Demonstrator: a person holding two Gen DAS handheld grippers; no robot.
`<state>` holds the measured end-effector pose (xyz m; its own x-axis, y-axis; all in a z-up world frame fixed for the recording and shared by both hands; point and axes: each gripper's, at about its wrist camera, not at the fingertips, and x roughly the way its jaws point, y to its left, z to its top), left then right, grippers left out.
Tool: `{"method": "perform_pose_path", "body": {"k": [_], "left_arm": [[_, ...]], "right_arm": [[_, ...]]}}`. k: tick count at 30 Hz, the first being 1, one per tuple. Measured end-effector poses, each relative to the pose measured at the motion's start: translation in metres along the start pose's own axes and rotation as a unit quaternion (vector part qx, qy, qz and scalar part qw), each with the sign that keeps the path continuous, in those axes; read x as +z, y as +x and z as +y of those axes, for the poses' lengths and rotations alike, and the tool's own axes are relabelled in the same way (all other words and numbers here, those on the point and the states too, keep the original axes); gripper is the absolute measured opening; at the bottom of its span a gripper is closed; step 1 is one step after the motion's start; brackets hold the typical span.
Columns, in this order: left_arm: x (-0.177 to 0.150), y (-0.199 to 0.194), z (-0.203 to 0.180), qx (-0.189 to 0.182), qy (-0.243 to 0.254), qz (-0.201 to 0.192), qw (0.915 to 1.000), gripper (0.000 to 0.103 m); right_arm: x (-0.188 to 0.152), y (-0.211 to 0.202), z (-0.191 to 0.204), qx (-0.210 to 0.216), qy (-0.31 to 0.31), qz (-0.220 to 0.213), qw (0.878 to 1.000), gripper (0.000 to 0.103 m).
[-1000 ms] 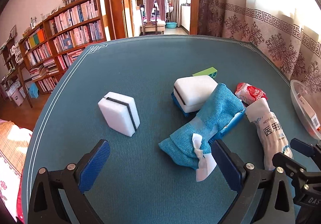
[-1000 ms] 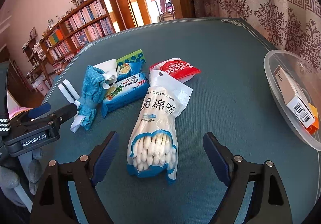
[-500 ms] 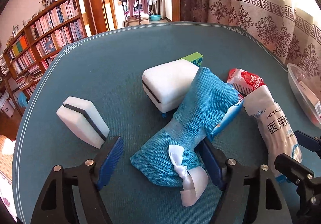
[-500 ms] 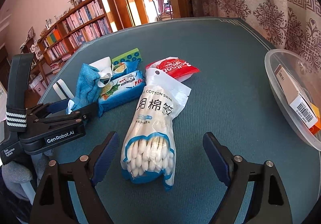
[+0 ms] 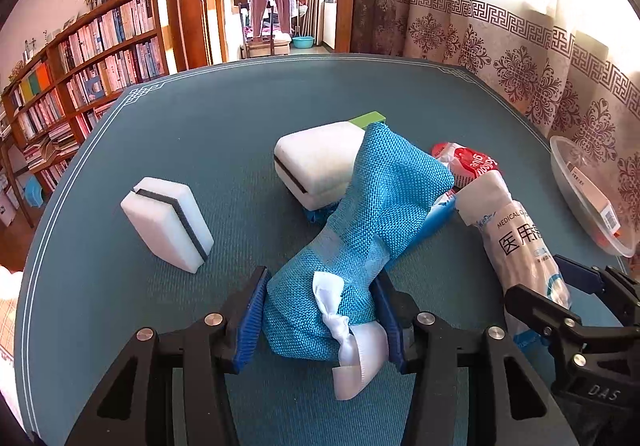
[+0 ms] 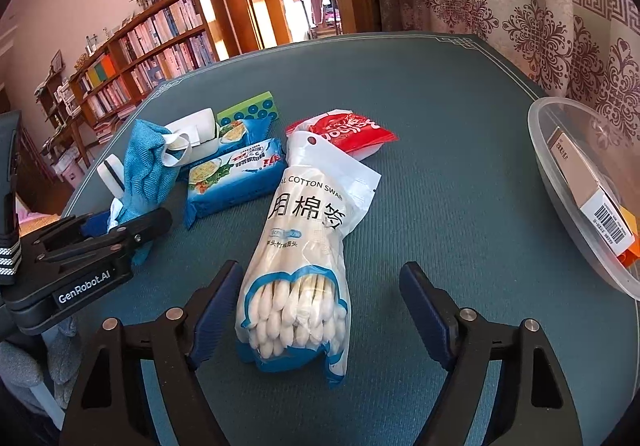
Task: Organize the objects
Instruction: 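Grasp the cotton swab bag with the right tool while the left tool grasps the blue cloth, then carry the swab bag with the right tool into the clear bowl and release it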
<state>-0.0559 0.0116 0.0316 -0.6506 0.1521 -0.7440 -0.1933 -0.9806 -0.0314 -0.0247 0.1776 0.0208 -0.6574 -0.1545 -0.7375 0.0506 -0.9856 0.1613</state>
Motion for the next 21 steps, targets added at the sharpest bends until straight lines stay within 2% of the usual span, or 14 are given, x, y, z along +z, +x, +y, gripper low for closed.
{"method": "perform_pose_path", "body": {"k": [3,9,15,21], "left_arm": [[-0.002,-0.004,0.0,-0.003,-0.005,-0.002,1.0,0.053],[-0.006,-0.005,0.005,-0.005,-0.017,-0.003,0.9998,0.053],[-0.006,-0.004,0.006,-0.006,-0.024,-0.004,0.9997,0.053],[-0.006,-0.005,-0.001,-0.005,-0.018,-0.007,0.9998,0.053]], "right_arm": [[0.001,0.002,0.002,0.002,-0.004,0.001,1.0,0.077],[-0.002,0.006,0.015,0.015,-0.03,0.006,0.999,0.055],[-0.004,0.002,0.013,0.023,-0.029,-0.004,0.999,0.054],[-0.001,-0.018,0.014,0.032,-0.031,-0.034,0.998,0.054]]}}
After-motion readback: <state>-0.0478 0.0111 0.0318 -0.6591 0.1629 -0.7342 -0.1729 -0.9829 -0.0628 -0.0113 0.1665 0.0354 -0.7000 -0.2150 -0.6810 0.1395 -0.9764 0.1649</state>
